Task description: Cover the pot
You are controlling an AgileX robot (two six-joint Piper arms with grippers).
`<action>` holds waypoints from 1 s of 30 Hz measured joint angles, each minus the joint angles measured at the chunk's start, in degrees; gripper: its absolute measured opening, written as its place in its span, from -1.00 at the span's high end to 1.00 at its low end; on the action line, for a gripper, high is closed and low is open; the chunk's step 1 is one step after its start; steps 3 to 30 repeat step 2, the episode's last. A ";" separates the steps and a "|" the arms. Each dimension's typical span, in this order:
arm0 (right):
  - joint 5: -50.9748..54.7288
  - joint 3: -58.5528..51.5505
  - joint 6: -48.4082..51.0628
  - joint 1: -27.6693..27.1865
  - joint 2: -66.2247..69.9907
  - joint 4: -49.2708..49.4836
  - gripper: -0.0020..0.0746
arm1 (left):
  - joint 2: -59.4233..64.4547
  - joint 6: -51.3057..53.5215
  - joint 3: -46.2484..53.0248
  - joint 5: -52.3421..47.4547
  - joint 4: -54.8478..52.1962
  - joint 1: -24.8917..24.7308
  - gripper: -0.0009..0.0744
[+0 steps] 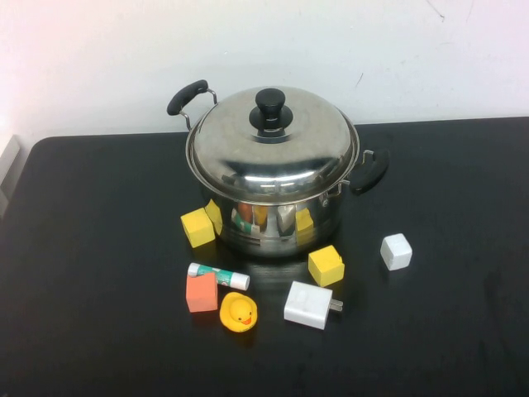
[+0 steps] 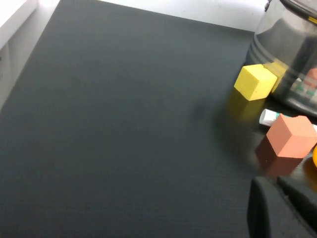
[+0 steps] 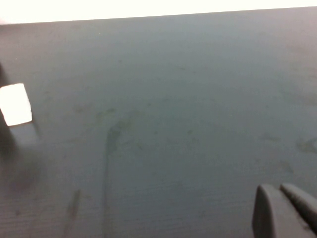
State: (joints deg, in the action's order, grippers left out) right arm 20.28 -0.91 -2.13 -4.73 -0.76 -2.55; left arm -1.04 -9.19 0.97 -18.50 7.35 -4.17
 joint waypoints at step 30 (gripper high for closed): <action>0.00 0.00 0.00 0.00 0.00 0.00 0.95 | 0.00 0.00 0.00 0.00 0.00 0.00 0.98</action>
